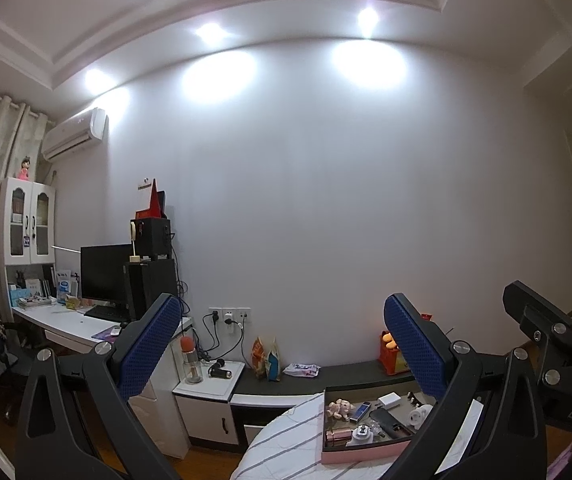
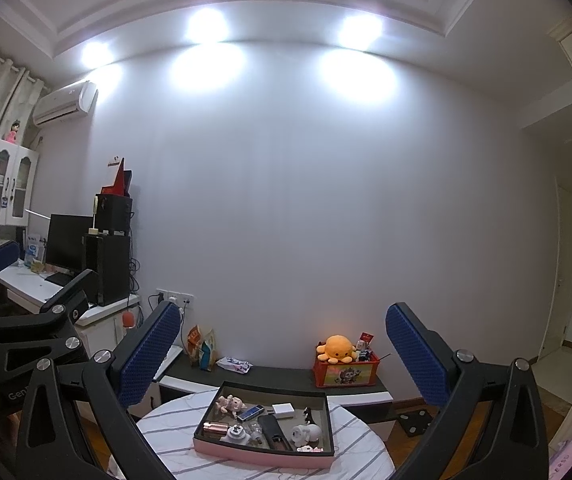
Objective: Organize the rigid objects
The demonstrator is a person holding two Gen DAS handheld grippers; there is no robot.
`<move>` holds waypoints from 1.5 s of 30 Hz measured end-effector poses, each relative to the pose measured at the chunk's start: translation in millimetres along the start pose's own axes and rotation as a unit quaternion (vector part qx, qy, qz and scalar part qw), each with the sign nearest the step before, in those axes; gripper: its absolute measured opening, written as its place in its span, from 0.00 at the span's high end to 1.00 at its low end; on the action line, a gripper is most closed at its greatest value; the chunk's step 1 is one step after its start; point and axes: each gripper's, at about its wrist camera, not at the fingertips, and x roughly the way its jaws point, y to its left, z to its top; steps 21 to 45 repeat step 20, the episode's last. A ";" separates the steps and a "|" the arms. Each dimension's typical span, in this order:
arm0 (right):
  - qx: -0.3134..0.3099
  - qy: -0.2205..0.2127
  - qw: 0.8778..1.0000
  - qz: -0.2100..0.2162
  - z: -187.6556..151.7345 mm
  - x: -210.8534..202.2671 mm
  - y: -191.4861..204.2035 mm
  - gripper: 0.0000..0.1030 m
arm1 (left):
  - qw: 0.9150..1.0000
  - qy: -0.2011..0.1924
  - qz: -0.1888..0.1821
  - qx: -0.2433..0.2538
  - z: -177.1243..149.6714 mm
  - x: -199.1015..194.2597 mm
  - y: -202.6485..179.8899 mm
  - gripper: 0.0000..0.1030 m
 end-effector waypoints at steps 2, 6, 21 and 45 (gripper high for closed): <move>-0.002 0.001 1.000 -0.002 -0.2 0.4 0.2 0.00 | 1.000 0.001 0.001 0.002 -0.7 -0.6 -0.4 0.00; -0.001 0.003 1.000 -0.002 -0.5 0.4 -0.1 0.00 | 1.000 0.003 0.002 0.005 -0.5 -1.4 -1.1 0.00; -0.001 0.007 1.000 -0.001 -0.5 -0.1 -0.7 0.00 | 1.000 0.012 0.002 0.003 0.8 -0.6 -1.9 0.00; -0.001 0.007 1.000 -0.001 -0.5 -0.1 -0.7 0.00 | 1.000 0.012 0.002 0.003 0.8 -0.6 -1.9 0.00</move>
